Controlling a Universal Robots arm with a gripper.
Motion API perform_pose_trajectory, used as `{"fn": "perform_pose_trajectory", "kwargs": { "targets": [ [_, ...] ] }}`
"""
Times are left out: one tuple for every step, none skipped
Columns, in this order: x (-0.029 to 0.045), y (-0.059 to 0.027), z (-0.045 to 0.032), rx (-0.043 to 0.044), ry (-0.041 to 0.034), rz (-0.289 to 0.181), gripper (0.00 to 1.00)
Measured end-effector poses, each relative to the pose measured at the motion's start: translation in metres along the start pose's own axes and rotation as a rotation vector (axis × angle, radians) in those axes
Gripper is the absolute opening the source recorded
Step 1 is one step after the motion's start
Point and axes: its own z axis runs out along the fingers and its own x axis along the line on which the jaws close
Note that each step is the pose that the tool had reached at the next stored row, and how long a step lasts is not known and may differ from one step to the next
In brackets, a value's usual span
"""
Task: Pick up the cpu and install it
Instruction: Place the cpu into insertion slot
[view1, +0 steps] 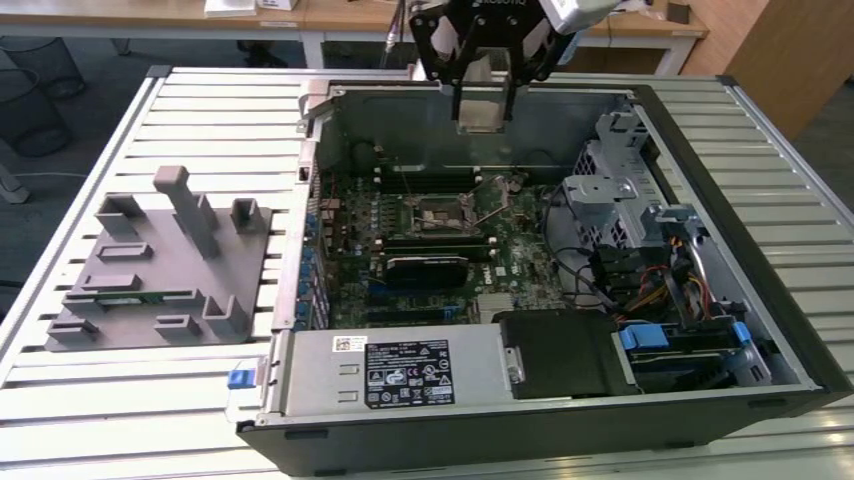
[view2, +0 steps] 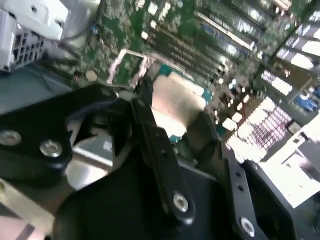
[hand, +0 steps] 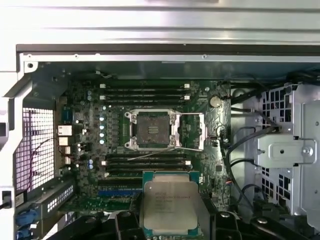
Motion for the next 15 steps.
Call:
{"fn": "perform_pose_trajectory", "kwargs": {
  "targets": [
    [-0.0005, 0.0001, 0.0002, 0.0018, 0.0000, 0.001, 0.53],
    [-0.0005, 0.0001, 0.0005, 0.0027, -0.0004, 0.020, 0.53],
    [-0.0005, 0.0001, 0.0007, 0.0031, -0.0005, 0.036, 0.53],
    [-0.0005, 0.0002, 0.0008, 0.0035, -0.0005, 0.054, 0.53],
    [-0.0005, 0.0002, 0.0010, 0.0038, -0.0005, 0.072, 0.53],
    [-0.0005, 0.0002, 0.0013, 0.0041, -0.0004, 0.090, 0.53],
    [-0.0005, 0.0002, 0.0016, 0.0046, -0.0004, 0.108, 0.53],
    [-0.0005, 0.0002, 0.0021, 0.0050, -0.0003, 0.126, 0.53],
    [-0.0005, 0.0002, 0.0026, 0.0053, -0.0003, 0.145, 0.53],
    [-0.0005, 0.0002, 0.0030, 0.0055, -0.0003, 0.163, 0.53],
    [-0.0004, 0.0002, 0.0034, 0.0059, -0.0002, 0.181, 0.53],
    [-0.0004, 0.0002, 0.0038, 0.0062, -0.0001, 0.199, 0.53],
    [-0.0004, 0.0002, 0.0042, 0.0065, -0.0001, 0.217, 0.53],
    [-0.0004, 0.0002, 0.0046, 0.0068, 0.0000, 0.235, 0.53],
    [-0.0004, 0.0002, 0.0050, 0.0072, 0.0000, 0.253, 0.53]
  ]
}}
